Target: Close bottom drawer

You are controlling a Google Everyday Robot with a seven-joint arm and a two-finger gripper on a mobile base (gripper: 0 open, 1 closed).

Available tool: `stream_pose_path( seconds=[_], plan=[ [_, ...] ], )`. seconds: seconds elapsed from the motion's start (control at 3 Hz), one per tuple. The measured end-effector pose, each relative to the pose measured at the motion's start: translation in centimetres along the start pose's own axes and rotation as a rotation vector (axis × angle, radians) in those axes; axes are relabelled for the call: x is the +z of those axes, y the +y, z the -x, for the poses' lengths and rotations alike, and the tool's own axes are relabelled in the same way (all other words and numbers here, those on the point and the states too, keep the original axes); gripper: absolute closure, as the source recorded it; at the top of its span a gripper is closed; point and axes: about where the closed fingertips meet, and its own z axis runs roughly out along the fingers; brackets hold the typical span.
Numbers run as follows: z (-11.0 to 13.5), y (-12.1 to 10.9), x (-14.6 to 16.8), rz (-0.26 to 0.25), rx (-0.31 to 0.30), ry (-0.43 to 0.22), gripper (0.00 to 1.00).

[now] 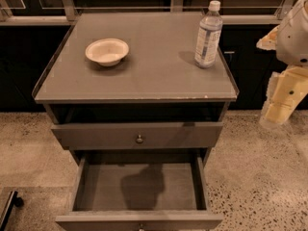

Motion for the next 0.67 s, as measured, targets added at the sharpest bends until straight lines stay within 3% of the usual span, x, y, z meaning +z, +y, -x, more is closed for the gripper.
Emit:
stream_pose_path(
  seconds=[0.33,0.67],
  plan=[
    [0.0,0.2,0.2,-0.013,-0.002,-0.006,0.00],
    [-0.1,2.7,2.4,-0.002,-0.034,-0.084,0.00]
  ],
)
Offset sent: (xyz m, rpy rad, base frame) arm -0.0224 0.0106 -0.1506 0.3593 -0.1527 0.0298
